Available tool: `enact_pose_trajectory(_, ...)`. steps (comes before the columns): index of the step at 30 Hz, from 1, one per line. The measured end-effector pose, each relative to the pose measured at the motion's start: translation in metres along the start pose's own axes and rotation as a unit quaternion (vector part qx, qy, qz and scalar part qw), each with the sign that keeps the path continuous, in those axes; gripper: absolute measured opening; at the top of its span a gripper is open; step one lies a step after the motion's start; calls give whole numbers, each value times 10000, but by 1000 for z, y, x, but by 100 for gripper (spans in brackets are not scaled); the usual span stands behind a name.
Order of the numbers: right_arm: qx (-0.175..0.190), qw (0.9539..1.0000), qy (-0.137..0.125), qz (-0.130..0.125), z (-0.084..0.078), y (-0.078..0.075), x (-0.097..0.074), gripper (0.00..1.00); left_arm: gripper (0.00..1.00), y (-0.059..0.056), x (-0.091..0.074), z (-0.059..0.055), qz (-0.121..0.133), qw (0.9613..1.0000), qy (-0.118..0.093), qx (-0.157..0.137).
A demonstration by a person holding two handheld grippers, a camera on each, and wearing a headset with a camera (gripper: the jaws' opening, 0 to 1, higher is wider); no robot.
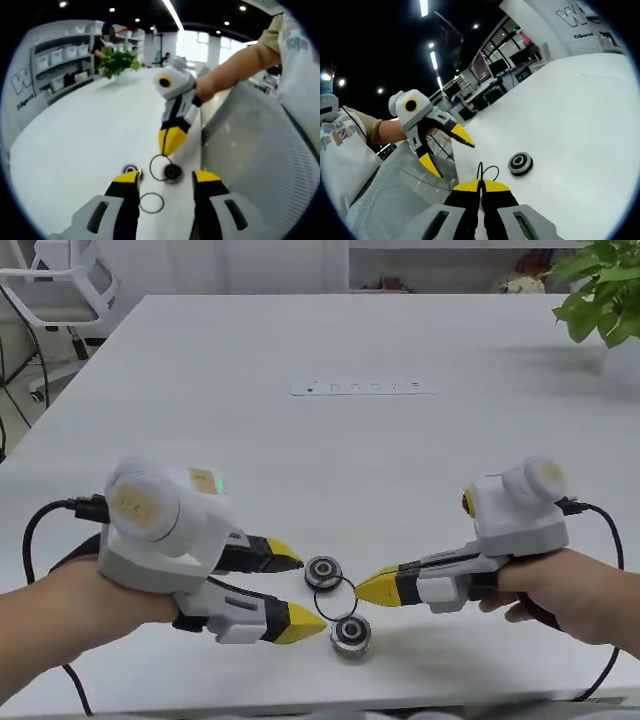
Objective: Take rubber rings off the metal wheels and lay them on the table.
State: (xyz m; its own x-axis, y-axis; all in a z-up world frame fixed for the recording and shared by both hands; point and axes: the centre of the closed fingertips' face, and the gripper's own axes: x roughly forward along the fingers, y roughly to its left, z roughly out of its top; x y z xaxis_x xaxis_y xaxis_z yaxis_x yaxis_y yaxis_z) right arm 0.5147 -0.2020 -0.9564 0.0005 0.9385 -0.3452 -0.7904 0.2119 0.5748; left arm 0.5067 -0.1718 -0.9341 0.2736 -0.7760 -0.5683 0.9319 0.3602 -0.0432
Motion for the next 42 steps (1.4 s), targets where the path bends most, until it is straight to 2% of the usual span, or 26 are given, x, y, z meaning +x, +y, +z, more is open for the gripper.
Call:
enact_pose_trajectory(5,-55,9999,17,84,8,3,8,0,45,4,-10,-2,122,9999,-41,-66)
enact_pose_trajectory(15,-98,9996,150,198,9,6,26,0,49,15,-33,-15,426,9989,-60,-209)
enact_pose_trajectory(26,-99,9992,368,136,3,1,43,0,56,14,-46,-27,573,9978,-8,-326)
enact_pose_trajectory(42,55,9981,617,27,-11,-7,61,0,59,17,-61,-39,775,9956,-90,-516)
